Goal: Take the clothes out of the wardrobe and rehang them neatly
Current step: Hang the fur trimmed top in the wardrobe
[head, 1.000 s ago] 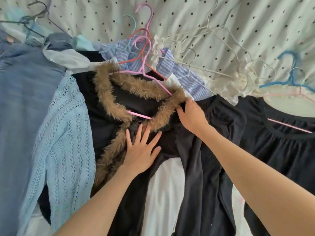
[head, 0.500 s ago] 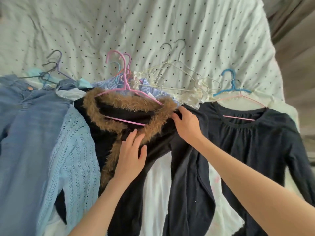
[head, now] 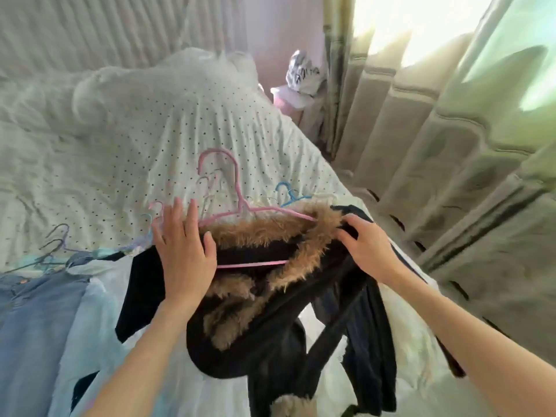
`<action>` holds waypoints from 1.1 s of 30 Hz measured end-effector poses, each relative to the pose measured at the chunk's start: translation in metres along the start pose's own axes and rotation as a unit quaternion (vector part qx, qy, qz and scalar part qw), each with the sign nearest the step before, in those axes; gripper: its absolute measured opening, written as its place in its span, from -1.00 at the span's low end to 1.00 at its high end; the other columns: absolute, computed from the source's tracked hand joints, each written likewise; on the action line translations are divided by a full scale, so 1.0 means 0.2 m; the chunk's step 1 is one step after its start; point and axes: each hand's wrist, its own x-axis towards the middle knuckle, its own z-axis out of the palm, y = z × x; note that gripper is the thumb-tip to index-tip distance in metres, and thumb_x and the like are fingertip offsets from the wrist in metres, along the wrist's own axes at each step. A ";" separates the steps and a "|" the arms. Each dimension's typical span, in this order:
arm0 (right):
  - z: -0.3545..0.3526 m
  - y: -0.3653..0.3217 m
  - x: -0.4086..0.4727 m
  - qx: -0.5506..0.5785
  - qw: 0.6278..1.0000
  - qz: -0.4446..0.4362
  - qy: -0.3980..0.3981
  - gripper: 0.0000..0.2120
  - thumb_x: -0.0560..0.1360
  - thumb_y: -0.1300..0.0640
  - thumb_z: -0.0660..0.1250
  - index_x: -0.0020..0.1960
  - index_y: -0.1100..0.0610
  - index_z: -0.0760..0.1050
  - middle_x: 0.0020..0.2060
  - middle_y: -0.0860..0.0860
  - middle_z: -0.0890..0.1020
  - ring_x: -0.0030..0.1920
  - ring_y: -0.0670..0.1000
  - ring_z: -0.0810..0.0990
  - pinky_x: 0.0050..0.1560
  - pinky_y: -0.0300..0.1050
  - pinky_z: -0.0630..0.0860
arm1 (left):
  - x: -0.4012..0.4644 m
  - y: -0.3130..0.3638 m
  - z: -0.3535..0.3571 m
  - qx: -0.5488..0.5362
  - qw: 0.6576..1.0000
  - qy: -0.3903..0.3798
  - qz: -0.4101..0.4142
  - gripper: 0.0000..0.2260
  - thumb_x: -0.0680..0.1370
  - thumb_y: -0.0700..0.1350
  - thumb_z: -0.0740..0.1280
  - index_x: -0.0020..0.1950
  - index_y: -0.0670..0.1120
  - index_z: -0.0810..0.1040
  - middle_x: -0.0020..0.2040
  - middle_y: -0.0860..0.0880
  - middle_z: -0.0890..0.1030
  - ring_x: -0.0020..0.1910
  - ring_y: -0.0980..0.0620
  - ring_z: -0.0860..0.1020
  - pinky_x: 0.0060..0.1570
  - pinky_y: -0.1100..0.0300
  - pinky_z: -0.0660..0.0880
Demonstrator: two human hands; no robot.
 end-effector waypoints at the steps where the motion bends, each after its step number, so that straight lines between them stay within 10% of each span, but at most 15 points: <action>1: -0.10 0.02 -0.09 0.004 1.000 0.003 0.015 -0.83 0.52 0.14 0.30 0.07 0.18 0.55 -0.15 -0.05 0.57 -0.14 -0.02 0.51 -0.20 -0.22 0.25 | -0.01 0.08 -0.03 -0.004 1.000 -0.004 0.013 -0.48 0.55 -0.17 0.23 0.47 -0.14 0.13 0.48 -0.20 0.18 0.48 -0.15 0.08 0.43 -0.16 -0.01; 8: -0.74 0.23 -0.78 0.023 0.984 0.064 0.164 -0.95 0.51 0.21 0.32 -0.08 0.09 0.54 -0.26 -0.07 0.59 -0.19 -0.03 0.53 -0.21 -0.30 0.36 | -0.28 0.71 -0.22 -0.126 0.984 -0.015 0.121 -0.59 0.57 -0.15 0.23 0.40 -0.17 0.27 0.24 -0.21 0.47 0.22 -0.19 0.44 0.20 -0.10 0.38; 20: -1.44 0.36 -1.72 -0.015 0.917 0.188 0.350 -0.88 0.48 0.18 0.36 0.00 0.11 0.62 -0.21 -0.09 0.63 -0.12 -0.03 0.58 -0.01 -0.12 0.44 | -0.56 1.53 -0.27 -0.223 0.934 -0.025 0.278 -0.83 0.59 -0.22 0.20 -0.04 -0.31 0.52 -0.18 -0.30 0.54 -0.19 -0.31 0.49 -0.13 -0.15 0.42; 33: -1.47 0.18 -2.53 -0.027 0.772 0.344 0.533 -0.86 0.46 0.21 0.39 -0.10 -0.03 0.58 -0.23 -0.19 0.61 -0.24 -0.32 0.53 -0.16 -0.45 0.37 | -0.92 2.37 -0.41 -0.417 0.698 -0.179 0.553 -0.65 0.62 0.06 0.05 0.06 -0.17 0.50 -0.05 -0.11 0.58 -0.02 -0.13 0.50 0.01 0.04 0.32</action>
